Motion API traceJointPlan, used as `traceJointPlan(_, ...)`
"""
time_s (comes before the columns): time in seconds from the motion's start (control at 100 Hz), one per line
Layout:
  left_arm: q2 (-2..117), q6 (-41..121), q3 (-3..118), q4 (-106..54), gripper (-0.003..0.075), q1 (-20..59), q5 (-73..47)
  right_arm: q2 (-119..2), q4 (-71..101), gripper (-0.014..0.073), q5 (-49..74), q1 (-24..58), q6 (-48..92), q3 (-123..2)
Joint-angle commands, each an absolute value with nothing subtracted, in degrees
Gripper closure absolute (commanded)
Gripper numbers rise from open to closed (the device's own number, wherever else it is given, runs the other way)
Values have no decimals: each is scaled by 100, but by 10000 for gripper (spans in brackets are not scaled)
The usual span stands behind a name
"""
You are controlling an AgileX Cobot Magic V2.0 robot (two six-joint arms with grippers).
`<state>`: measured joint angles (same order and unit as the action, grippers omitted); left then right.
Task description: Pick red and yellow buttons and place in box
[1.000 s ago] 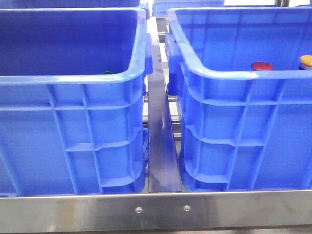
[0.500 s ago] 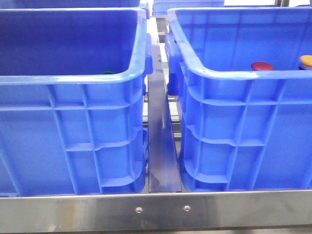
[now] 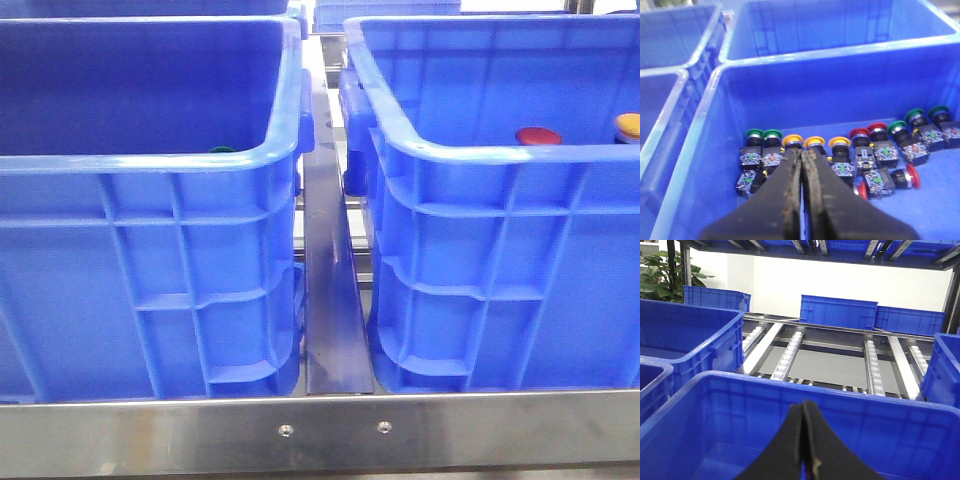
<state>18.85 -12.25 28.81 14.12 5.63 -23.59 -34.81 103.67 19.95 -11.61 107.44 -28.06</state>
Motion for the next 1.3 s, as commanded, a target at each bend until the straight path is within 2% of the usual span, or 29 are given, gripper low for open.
traceJointPlan(0.0,1601,-825,2625,1036,739,305,-1540,-3472,10990,654,2166,-1169,10746,-2963)
traceJointPlan(0.19,673,-509,1573,831,739,113,-813,-3472,10990,654,2166,-1169,10746,-2963)
traceJointPlan(0.41,-209,-509,635,793,739,113,-703,-3472,10990,654,2166,-1169,10746,-2963)
traceJointPlan(0.82,-193,-520,-297,688,739,113,839,-3491,10990,654,2167,-1169,10746,-2963)
traceJointPlan(1.29,-193,-520,-297,650,739,113,744,-3491,10990,654,2167,-1169,10746,-2963)
